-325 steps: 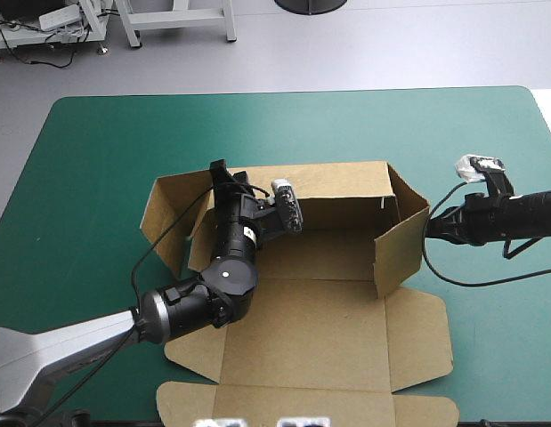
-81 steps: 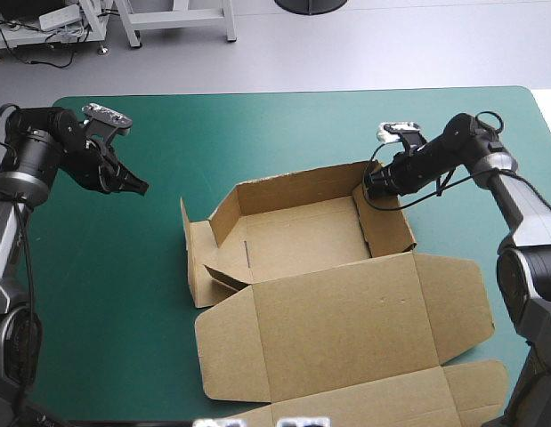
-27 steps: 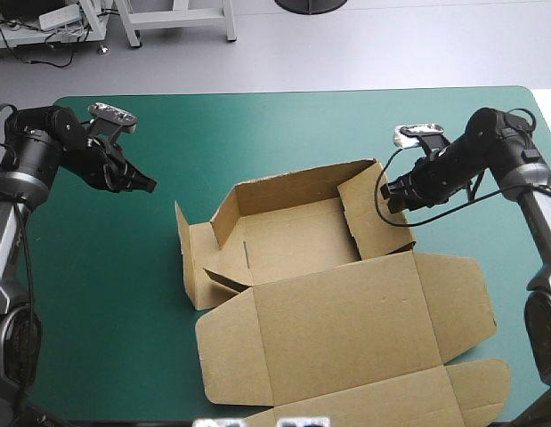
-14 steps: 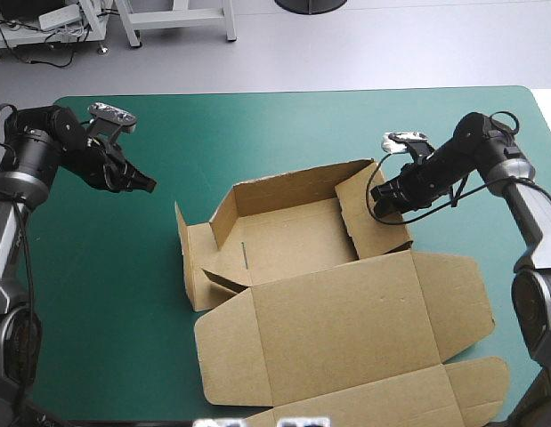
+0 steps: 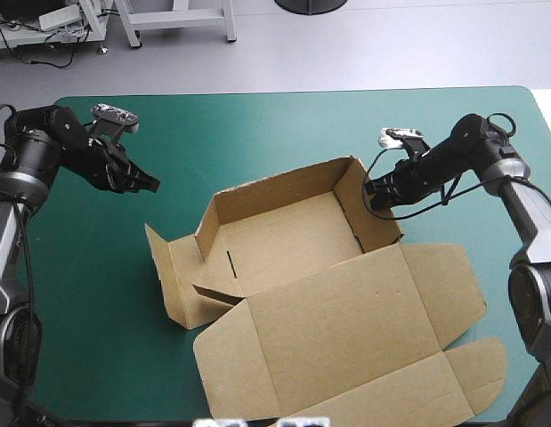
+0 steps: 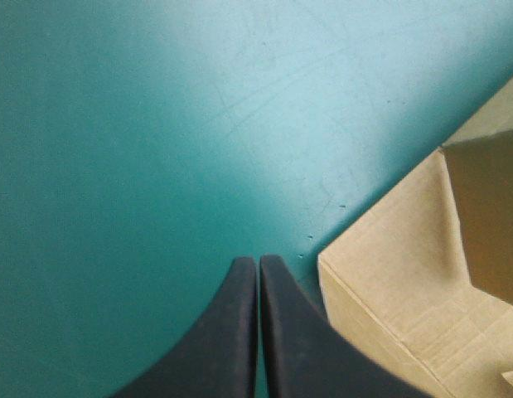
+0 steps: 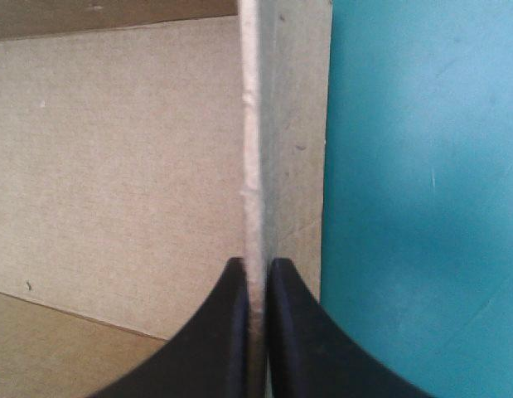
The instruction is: Fold the box
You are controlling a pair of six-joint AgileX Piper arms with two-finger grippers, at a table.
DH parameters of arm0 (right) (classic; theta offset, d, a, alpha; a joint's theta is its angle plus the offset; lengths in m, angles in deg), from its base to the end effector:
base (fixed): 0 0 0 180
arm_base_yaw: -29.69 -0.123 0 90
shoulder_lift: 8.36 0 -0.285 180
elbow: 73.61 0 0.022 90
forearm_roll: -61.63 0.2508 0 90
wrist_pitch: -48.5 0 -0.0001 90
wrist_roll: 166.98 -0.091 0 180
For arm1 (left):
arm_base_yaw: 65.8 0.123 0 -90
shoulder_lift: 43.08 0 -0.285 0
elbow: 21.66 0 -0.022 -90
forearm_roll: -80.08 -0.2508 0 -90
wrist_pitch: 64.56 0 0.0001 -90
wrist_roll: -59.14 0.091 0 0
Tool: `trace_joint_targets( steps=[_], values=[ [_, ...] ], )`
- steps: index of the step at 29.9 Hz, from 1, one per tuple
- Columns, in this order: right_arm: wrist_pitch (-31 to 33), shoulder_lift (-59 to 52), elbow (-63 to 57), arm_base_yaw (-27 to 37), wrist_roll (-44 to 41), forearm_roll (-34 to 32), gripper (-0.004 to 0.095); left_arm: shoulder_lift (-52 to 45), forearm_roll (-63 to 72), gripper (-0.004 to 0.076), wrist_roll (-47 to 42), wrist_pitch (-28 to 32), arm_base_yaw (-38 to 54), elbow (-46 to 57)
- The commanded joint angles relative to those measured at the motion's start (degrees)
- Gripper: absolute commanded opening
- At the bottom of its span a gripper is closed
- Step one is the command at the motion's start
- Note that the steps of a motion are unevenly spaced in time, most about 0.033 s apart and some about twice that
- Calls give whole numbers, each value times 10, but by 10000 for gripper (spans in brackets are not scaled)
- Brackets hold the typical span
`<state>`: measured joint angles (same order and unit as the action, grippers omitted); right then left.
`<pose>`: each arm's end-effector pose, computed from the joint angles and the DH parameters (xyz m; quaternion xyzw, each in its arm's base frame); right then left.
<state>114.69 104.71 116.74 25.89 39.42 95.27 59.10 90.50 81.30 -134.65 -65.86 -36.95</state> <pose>0.3777 0.0713 0.2757 -0.1606 0.9435 0.2513 0.1445 0.3448 -0.0158 0.3548 0.1750 0.9601 -0.0501 0.2122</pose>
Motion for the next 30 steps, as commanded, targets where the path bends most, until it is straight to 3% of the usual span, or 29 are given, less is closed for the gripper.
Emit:
trace_joint_targets(
  steps=[1,9,13,19,24,30],
  values=[
    [-29,-28,20,1,3,59,-21,-25,12,-6,-3,21,-2,-14],
    [-22,-67,133,6,-20,53,-21,-25,3,-6,-19,98,3,-14],
    [17,-80,219,23,-57,6,-21,-25,14,-6,-49,152,27,-14],
    [54,-99,313,69,-79,7,-21,-25,100,-6,-45,201,90,-14],
    [54,-124,365,103,-87,11,-21,-25,246,-5,1,206,145,-15],
    [54,-152,374,110,-83,43,-21,-25,404,-6,95,150,163,-15]
  ],
)
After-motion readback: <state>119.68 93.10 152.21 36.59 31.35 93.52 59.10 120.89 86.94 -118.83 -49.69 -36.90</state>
